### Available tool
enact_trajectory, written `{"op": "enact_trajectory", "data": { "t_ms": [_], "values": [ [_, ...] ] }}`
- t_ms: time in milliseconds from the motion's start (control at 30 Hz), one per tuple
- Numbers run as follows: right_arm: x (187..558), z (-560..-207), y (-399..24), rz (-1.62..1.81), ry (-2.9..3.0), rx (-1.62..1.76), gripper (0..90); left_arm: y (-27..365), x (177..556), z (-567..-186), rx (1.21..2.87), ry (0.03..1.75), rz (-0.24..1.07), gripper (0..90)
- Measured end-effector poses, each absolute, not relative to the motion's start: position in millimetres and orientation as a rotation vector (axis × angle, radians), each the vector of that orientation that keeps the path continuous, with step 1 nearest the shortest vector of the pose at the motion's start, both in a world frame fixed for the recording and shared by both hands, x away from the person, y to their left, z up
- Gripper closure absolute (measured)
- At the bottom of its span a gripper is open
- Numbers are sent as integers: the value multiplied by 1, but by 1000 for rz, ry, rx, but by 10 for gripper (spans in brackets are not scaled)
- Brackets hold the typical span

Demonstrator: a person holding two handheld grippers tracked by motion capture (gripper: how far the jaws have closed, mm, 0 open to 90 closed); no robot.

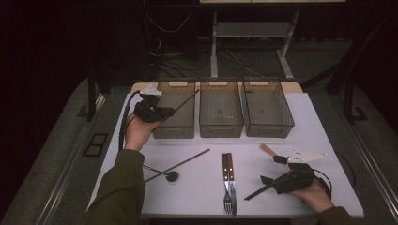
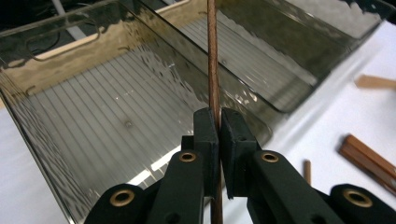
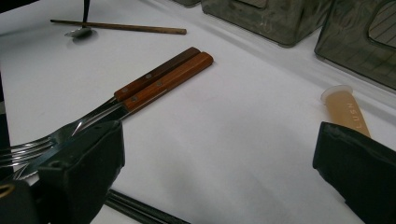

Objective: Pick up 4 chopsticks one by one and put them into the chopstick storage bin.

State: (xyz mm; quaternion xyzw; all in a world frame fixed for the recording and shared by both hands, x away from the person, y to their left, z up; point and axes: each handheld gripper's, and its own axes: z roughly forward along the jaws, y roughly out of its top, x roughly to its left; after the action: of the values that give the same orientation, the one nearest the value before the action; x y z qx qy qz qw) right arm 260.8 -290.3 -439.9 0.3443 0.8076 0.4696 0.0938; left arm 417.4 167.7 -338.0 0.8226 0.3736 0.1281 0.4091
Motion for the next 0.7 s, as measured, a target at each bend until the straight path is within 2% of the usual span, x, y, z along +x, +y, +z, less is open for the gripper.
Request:
{"op": "enact_trajectory", "data": {
  "t_ms": [700],
  "values": [
    [259,-437,-289,1421,2393,1012,24,162,484,-350,2013,1105,405,851]
  ]
}}
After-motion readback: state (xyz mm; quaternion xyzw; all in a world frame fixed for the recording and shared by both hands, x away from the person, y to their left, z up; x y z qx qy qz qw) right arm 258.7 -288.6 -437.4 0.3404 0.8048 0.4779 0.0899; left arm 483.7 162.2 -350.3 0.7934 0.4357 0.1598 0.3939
